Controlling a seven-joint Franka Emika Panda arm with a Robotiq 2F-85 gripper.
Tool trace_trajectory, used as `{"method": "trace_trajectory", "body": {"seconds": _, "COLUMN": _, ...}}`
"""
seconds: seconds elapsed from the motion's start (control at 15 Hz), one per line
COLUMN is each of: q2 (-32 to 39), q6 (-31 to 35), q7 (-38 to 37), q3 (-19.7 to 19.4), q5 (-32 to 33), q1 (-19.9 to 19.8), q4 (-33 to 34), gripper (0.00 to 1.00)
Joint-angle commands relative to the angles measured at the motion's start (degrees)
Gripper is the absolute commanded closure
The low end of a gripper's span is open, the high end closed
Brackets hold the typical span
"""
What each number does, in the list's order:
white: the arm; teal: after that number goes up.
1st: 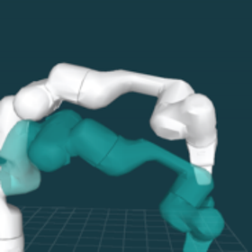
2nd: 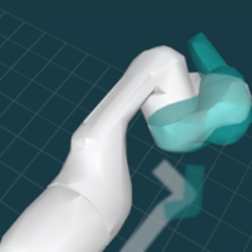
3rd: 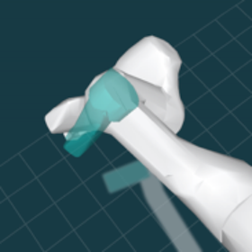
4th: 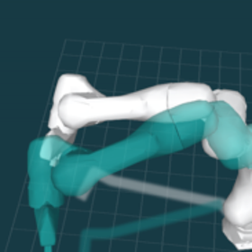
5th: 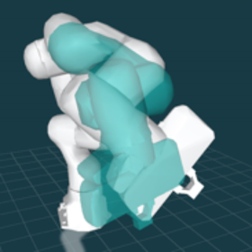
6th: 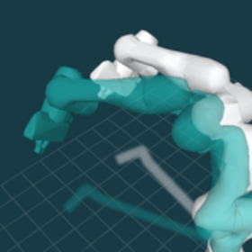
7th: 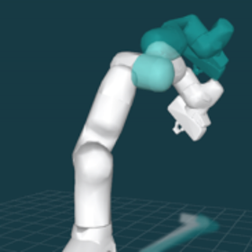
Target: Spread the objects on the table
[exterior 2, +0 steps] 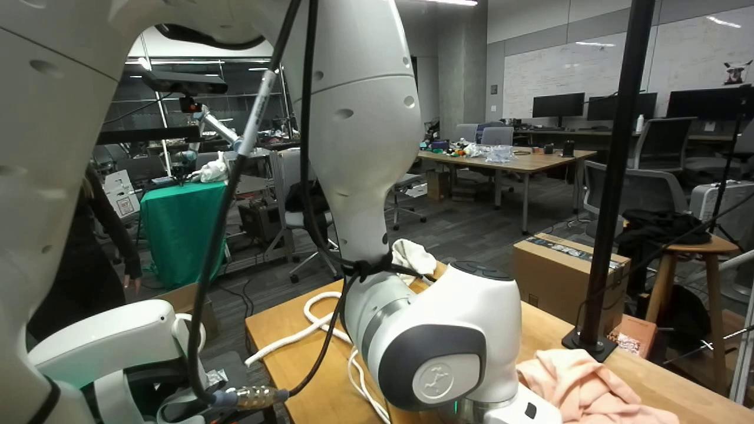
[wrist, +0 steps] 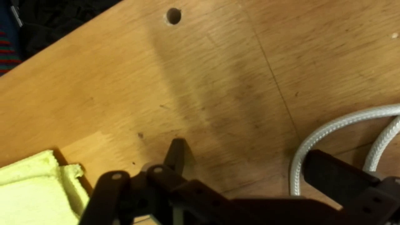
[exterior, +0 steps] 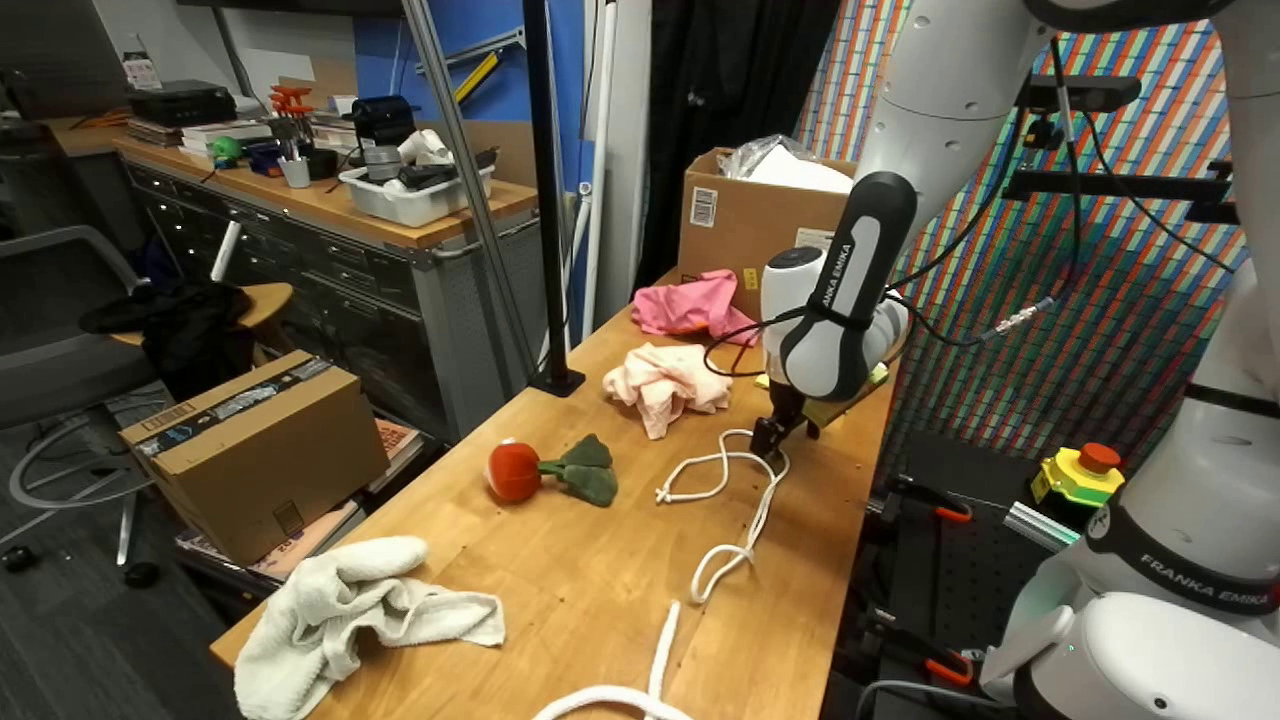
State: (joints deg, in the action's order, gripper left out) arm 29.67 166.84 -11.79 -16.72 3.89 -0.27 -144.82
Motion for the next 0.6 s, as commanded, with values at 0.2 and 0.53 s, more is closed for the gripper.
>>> {"method": "trace_trajectory", "body": {"seconds": 0.2, "q2": -6.97, "q6": -2.97, "q7": 5.45, "q3": -0.62, "q5": 2.09, "q1": -0.26, "q4": -4.50, "gripper": 0.00}}
{"method": "trace_trajectory", "body": {"seconds": 0.53, "q2": -17.54, "q6": -7.55, "q7": 8.42, "q3": -3.01, "q5": 12.43, "q1": 3.21, "q4": -8.34, "gripper": 0.00}}
